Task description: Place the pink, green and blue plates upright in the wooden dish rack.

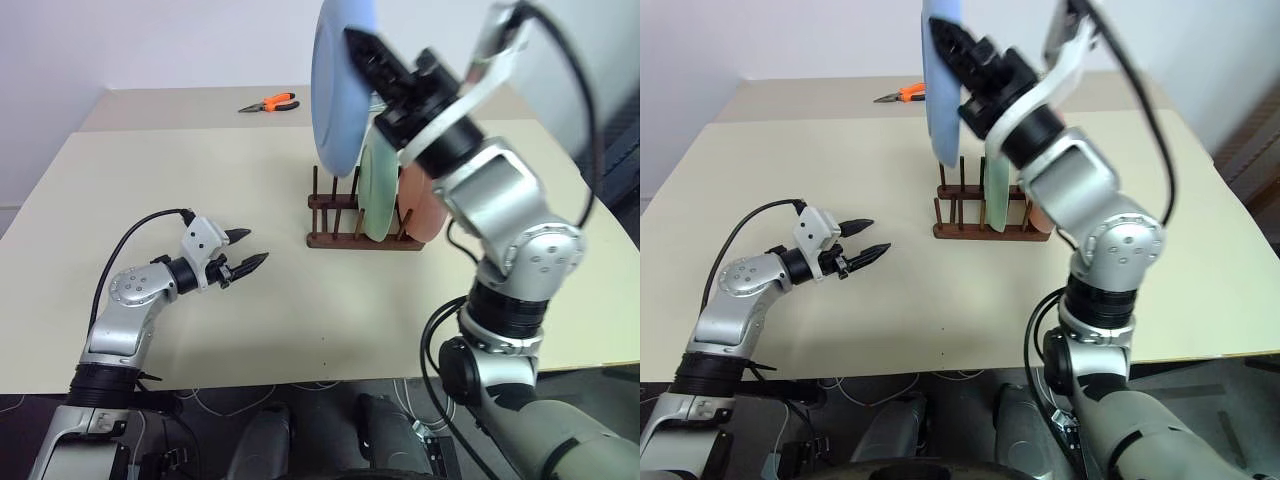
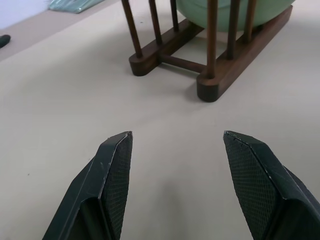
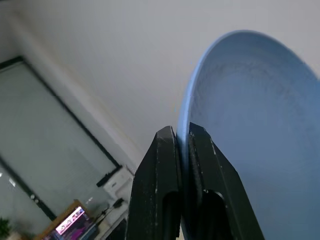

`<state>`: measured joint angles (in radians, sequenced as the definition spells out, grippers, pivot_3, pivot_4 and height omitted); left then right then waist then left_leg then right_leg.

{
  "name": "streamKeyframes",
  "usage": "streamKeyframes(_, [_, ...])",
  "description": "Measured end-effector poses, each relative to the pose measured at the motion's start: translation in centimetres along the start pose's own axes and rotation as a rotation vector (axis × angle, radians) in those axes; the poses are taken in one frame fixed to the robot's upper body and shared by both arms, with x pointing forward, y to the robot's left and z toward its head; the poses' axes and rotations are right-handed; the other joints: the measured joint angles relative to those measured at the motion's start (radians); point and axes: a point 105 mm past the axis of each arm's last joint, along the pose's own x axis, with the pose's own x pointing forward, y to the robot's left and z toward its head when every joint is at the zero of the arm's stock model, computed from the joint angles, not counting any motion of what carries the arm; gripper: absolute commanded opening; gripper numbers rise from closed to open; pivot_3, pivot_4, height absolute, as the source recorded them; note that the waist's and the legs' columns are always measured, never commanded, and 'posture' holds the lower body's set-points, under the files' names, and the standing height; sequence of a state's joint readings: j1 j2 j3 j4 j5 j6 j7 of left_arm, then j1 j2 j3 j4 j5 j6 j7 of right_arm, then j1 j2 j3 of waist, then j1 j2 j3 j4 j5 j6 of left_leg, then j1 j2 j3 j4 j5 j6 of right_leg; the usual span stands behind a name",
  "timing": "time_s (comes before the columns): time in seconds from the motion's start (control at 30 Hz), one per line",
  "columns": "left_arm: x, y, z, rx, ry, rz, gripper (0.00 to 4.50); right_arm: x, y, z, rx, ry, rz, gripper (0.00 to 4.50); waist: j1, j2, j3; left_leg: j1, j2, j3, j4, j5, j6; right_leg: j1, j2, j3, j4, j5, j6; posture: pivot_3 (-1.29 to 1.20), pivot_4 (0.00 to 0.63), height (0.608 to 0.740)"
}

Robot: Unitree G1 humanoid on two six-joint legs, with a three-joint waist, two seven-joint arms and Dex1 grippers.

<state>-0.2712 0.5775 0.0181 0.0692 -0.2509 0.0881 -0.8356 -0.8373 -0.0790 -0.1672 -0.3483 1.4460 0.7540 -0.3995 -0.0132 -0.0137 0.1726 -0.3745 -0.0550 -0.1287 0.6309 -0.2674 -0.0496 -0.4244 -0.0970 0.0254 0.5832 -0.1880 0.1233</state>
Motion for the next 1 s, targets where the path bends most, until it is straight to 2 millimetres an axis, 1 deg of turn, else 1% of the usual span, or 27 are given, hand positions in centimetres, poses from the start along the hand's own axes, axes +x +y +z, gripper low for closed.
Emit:
streamKeyframes(0.1, [-0.2,-0.3,-0.5,-0.01,0.005,0.001,2.96,0.2,-0.5,-0.5,0.046,0.002,-0.048,0.04,-0.002,0.0,0.0,0.001,0.0,0.0,0.0,0.0,0.0,0.0,0.0,0.0,0.001,0.0,0.0,0.0,0.15,0.74])
streamKeyframes(0.17, [-0.3,-0.5,-0.7,-0.013,0.005,0.001,2.96,0.2,-1.3,-0.7,0.066,0.002,-0.089,0.04,-0.003,0.0,0.0,0.001,0.0,0.0,0.0,0.0,0.0,0.0,0.0,0.0,0.001,0.0,0.0,0.0,0.15,0.74])
streamKeyframes(0.3, [-0.3,-0.5,-0.6,-0.005,-0.007,0.003,2.96,0.1,-2.8,-1.3,0.101,0.019,-0.156,0.04,-0.006,0.0,0.0,0.001,0.0,0.0,0.0,0.0,0.0,0.0,0.0,0.0,0.002,0.0,0.0,0.0,0.15,0.74])
streamKeyframes(0.43, [-0.2,-0.5,-0.7,-0.011,-0.009,0.005,2.96,0.3,-3.7,-1.7,0.12,0.035,-0.189,0.04,-0.007,0.0,0.0,0.001,0.0,0.001,0.0,0.0,0.0,0.0,0.001,0.0,0.002,0.0,0.0,0.0,0.15,0.74])
streamKeyframes(0.5, [-0.2,-0.5,-0.7,-0.013,-0.01,0.009,2.96,0.4,-4.6,-2.0,0.123,0.04,-0.223,0.04,-0.007,0.0,0.0,0.002,0.0,0.001,0.0,0.0,0.0,0.0,0.001,0.0,0.002,0.0,0.0,0.0,0.15,0.74])
streamKeyframes(0.6, [-0.1,-0.7,-0.5,-0.016,-0.015,0.011,2.96,0.6,-6.6,-2.6,0.121,0.055,-0.283,0.98,-0.007,0.0,0.0,0.001,0.0,0.001,0.0,0.0,0.0,0.0,0.001,0.0,0.002,0.0,0.0,0.0,0.15,0.74])
streamKeyframes(0.67, [0.0,-1.0,0.0,-0.009,-0.025,0.009,2.96,0.7,-7.6,-2.9,0.106,0.065,-0.308,1.91,-0.007,0.001,0.0,0.001,0.0,0.001,0.0,0.0,0.0,0.0,0.001,0.0,0.002,0.0,0.0,0.0,0.15,0.74])
streamKeyframes(0.7, [0.1,-1.0,0.3,-0.004,-0.029,0.009,2.96,0.7,-7.9,-2.9,0.084,0.07,-0.314,2.44,-0.007,0.001,0.0,0.001,0.0,0.001,0.0,0.0,0.0,0.0,0.001,0.0,0.002,0.0,0.0,0.0,0.15,0.74])
streamKeyframes(0.77, [0.2,-1.2,0.9,0.002,-0.037,0.006,2.96,0.7,-8.2,-2.6,0.004,0.072,-0.31,3.37,-0.007,0.001,0.0,0.001,0.0,0.001,0.0,0.0,0.0,0.0,0.001,0.0,0.002,0.0,0.0,0.0,0.15,0.74])
streamKeyframes(0.8, [0.2,-1.2,1.0,0.0,-0.037,0.005,2.96,0.8,-8.0,-2.3,-0.039,0.069,-0.299,3.37,-0.007,0.001,0.0,0.001,0.0,0.001,0.0,0.0,0.0,0.0,0.001,0.0,0.002,0.0,0.0,0.0,0.15,0.74])
streamKeyframes(0.87, [0.3,-1.5,1.4,-0.009,-0.044,-0.001,2.96,0.5,-7.1,-1.1,-0.255,0.089,-0.245,3.37,-0.004,0.001,0.0,0.001,0.0,0.001,0.0,0.0,0.0,0.0,0.001,0.0,0.001,0.0,0.0,0.0,0.15,0.74])
streamKeyframes(0.93, [0.3,-1.9,1.5,-0.023,-0.043,-0.007,2.96,-0.3,-5.1,0.6,-0.503,0.096,-0.141,3.37,-0.001,0.001,0.0,0.0,0.0,0.001,0.0,0.0,0.0,0.0,0.0,0.0,-0.001,0.0,0.0,0.0,0.15,0.74])
streamKeyframes(1.0, [0.3,-2.0,1.4,-0.035,-0.035,-0.008,2.96,-1.8,-3.1,2.5,-0.696,0.094,-0.049,3.37,0.0,0.0,0.0,0.0,0.0,0.001,0.0,0.0,0.0,0.001,0.0,0.0,-0.001,0.0,0.0,0.0,0.15,0.74])
